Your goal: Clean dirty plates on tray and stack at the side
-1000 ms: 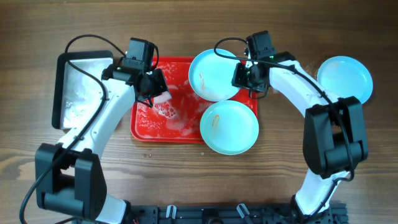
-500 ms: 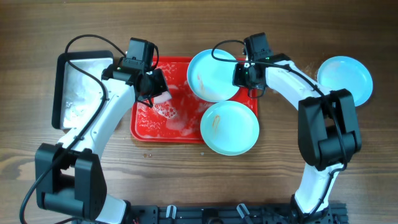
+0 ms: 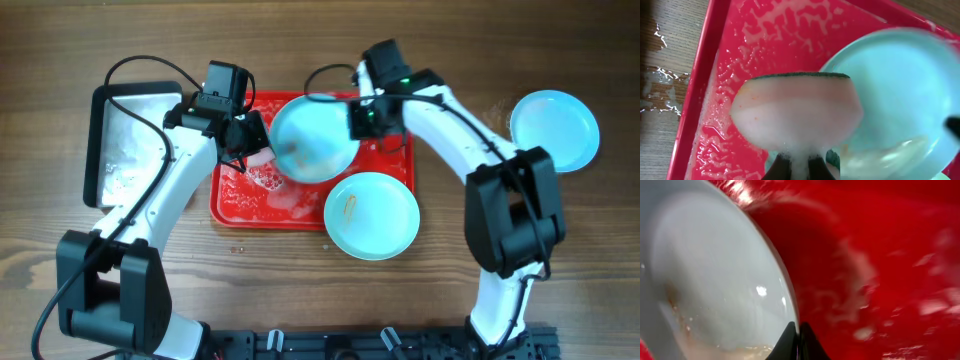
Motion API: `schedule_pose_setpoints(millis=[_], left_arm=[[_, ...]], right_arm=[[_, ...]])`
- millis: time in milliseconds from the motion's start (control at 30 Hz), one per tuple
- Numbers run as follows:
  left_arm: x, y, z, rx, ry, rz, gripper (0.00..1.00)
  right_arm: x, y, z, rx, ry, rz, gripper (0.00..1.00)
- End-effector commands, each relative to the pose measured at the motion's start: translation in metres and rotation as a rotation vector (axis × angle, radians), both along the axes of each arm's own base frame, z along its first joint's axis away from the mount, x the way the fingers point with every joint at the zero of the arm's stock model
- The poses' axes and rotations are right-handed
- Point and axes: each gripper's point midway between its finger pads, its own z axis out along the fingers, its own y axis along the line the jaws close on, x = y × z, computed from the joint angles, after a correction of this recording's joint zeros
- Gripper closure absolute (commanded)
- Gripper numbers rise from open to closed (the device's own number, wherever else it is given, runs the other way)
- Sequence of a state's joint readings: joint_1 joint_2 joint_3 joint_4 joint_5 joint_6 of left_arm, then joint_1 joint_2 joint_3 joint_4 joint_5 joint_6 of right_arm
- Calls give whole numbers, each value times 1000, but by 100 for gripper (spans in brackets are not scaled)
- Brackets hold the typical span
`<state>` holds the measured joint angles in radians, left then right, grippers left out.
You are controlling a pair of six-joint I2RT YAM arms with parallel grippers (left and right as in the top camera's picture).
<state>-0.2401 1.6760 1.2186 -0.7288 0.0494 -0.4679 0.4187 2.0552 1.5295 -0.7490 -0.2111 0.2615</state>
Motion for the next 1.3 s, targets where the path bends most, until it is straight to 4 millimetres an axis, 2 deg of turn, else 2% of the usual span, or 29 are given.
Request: schedule_pose_setpoints(millis=[0,67,167,233,300,367,400,467,500,533,567,633,733,833,933,1267], left_arm=[[6,1,11,12,-37,-12,96],[6,1,11,12,-38,-12,96],[5,1,9,12,-33,-12,96],[5,1,9,13,-33,-12,96],[5,1,9,13,-33,-12,96],[6,1,9,13,-34,-12,96],[5,1,9,13,-33,-12,96],[5,1,9,13,-33,-12,96],[5,1,9,13,-33,-12,96],[5,1,9,13,-33,-12,96],[5,1,9,13,-33,-12,96],[5,1,9,13,-33,-12,96],[5,1,9,12,-33,-12,96],[5,1,9,12,-33,-12,96],[5,1,9,13,-33,-12,96],[5,1,9,13,-33,-12,96]], right_arm=[[-24,34,11,46,59,-15,96],[-41,46,9,38,104,-31,96],[-42,59,11,62,105,-73,95],[-43,59,12,74,115,-72,50],[-42,52,18,78,122,-88,46],[-34,40,36,96,88,-109,46],[-32,28,54,106,61,-114,46],[-37,9,66,79,73,-144,50],[-46,-2,62,43,116,-161,64],[-54,-7,55,18,151,-165,85],[-61,-10,47,3,180,-169,96],[-75,-17,25,-20,235,-203,96],[-85,-22,4,-34,277,-249,96],[-82,-21,-9,-41,287,-275,96],[-83,-21,-30,-60,323,-287,96],[-70,-25,-52,11,379,-341,96]])
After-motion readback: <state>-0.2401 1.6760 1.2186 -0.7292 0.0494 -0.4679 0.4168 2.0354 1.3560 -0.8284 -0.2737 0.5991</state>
